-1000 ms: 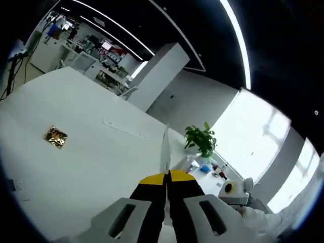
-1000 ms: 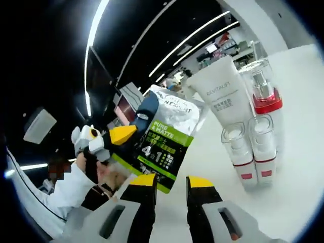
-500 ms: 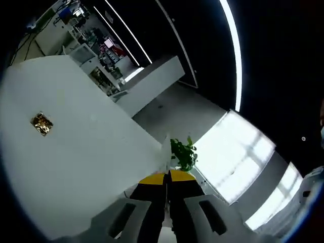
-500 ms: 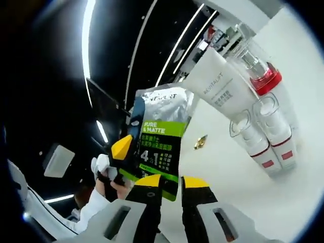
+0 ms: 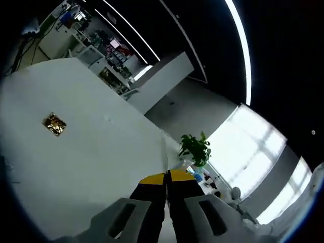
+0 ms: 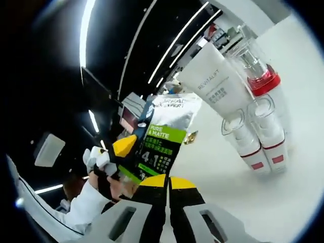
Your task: Arrange the skincare products in the storage area until every visible bottle or jar stands upright without overlapping.
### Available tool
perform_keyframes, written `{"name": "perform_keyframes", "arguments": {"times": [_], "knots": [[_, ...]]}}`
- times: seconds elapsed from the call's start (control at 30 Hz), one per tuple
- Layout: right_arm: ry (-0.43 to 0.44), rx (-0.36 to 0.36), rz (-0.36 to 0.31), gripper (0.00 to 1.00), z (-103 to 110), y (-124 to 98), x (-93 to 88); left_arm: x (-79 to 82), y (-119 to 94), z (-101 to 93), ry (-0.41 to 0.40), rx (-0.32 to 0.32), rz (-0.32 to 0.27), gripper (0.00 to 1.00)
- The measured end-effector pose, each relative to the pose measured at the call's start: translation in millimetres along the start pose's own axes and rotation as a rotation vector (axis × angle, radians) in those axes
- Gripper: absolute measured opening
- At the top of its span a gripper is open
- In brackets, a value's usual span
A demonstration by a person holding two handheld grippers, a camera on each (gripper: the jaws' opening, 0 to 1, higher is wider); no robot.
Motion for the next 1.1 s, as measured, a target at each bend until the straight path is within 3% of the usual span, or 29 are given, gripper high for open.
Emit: {"name": "perform_keyframes", "arguments": {"times": [0.13,0.3,0.47,0.57,0.73,0.87,0.93,0.97,1.0,1.03,1.1], "knots": [[-0.033,-0.056,-0.006,0.00,-7.6,-1.6,4.0,-9.6,1.4,11.7,0.089,0.077,0.091,0.00],[-0.085,-0.128,0.019,0.00,-18.1,-0.5,4.9,-17.9,8.8,17.5,0.146,0.102,0.157,0.00],[-0.135,-0.181,0.057,0.00,-25.5,2.3,2.3,-25.4,18.0,23.2,0.273,0.145,0.258,0.00],[-0.153,-0.204,0.071,0.00,-30.8,3.0,2.7,-21.2,23.2,37.0,0.282,0.150,0.283,0.00],[-0.209,-0.251,0.106,0.00,-41.7,6.3,1.5,-38.4,22.9,32.6,0.338,0.174,0.348,0.00],[-0.274,-0.289,0.124,0.00,-45.1,5.4,-2.1,-41.2,25.9,50.6,0.355,0.192,0.395,0.00],[-0.269,-0.290,0.116,0.00,-48.4,4.6,-0.7,-51.6,25.1,51.0,0.354,0.203,0.459,0.00],[-0.224,-0.280,0.109,0.00,-49.0,4.6,0.7,-57.9,23.8,53.2,0.382,0.222,0.507,0.00],[-0.228,-0.285,0.108,0.00,-53.0,5.4,2.3,-56.0,27.6,53.0,0.434,0.207,0.471,0.00],[-0.253,-0.309,0.120,0.00,-55.8,5.5,0.6,-61.2,27.6,54.4,0.383,0.213,0.491,0.00],[-0.286,-0.317,0.133,0.00,-55.3,5.3,-1.8,-61.0,30.3,60.7,0.377,0.221,0.487,0.00]]}}
Point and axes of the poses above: the point that each gripper's makers call its tool centre point, and the gripper's own axes: y roughly forward along the fingers, z roughly to its left, x roughly out of its top, the point moved 7 cm from there along -y, roughly backward along the fingers, and after that the axes turned 9 degrees about -x, right-handed, at the moved point
